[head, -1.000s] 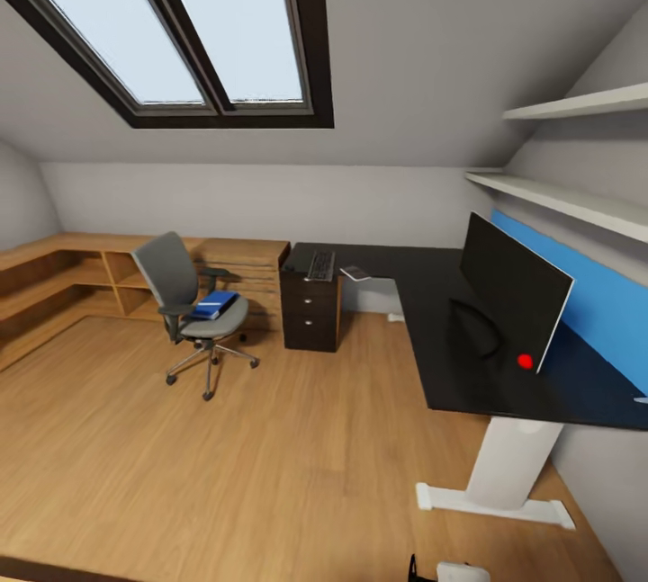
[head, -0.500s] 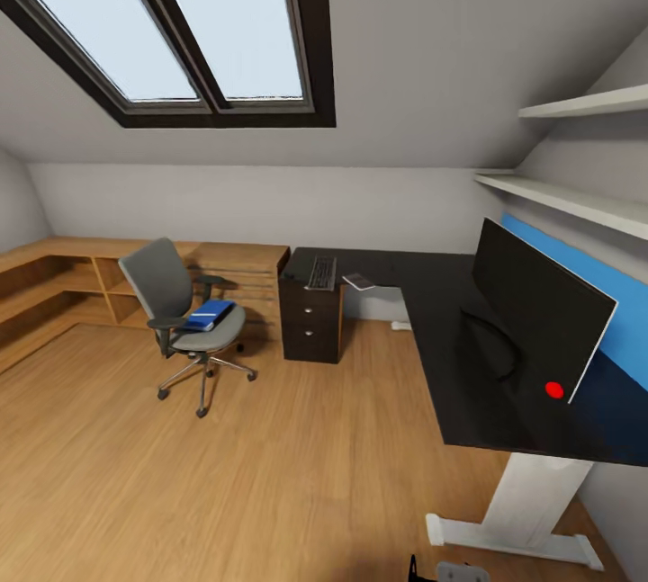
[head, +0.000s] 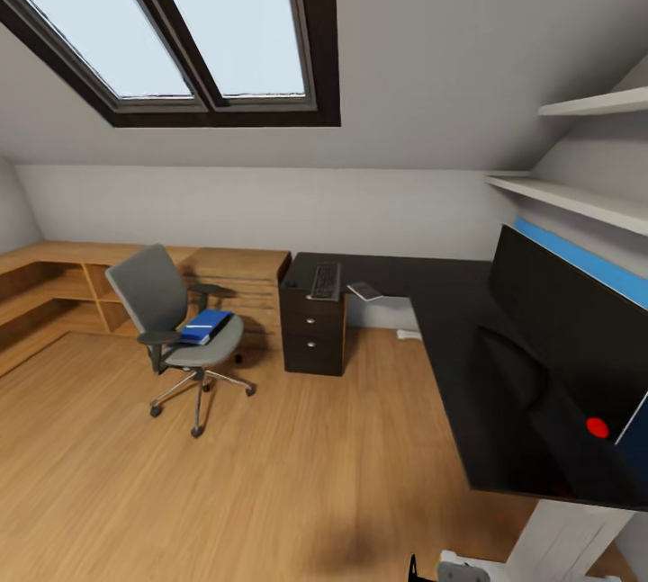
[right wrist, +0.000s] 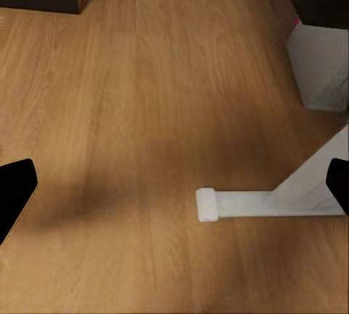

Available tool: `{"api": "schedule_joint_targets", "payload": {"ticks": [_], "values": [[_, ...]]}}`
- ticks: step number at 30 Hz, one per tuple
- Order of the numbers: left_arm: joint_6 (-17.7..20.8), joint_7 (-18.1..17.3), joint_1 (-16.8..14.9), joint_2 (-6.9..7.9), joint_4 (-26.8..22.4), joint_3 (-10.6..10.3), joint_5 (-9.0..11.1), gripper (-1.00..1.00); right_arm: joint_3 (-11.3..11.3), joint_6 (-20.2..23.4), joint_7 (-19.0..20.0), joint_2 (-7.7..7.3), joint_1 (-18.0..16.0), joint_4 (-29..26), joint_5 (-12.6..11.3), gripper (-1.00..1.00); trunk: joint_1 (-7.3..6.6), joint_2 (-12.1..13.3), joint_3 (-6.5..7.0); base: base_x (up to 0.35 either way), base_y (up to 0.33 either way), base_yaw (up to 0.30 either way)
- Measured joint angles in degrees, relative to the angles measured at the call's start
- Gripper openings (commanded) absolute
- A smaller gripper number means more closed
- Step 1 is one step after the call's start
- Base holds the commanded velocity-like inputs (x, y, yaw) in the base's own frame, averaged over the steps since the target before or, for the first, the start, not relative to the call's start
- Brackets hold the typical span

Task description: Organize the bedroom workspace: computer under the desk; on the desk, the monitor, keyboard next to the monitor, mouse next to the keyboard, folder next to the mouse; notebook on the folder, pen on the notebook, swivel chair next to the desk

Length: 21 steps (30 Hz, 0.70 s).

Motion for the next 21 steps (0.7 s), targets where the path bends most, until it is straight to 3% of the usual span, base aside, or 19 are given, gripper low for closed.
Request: {"api": "schedule_joint_targets", "payload": {"ticks": [12,21], "values": [[0.0,0.0,0.0,-0.03,0.0,0.0,0.0,1.00,0.0,0.2,0.0,0.00,0.0,0.0,0.1,1.00,0.00,0.0,0.00,0.304,0.205,0.000],[0.0,0.0,0.0,0.00,0.0,0.1,0.1,1.00,0.0,0.3,0.0,0.00,0.0,0.0,0.2,1.00,0.03,0.0,0.00,0.167,0.036,0.000]]}}
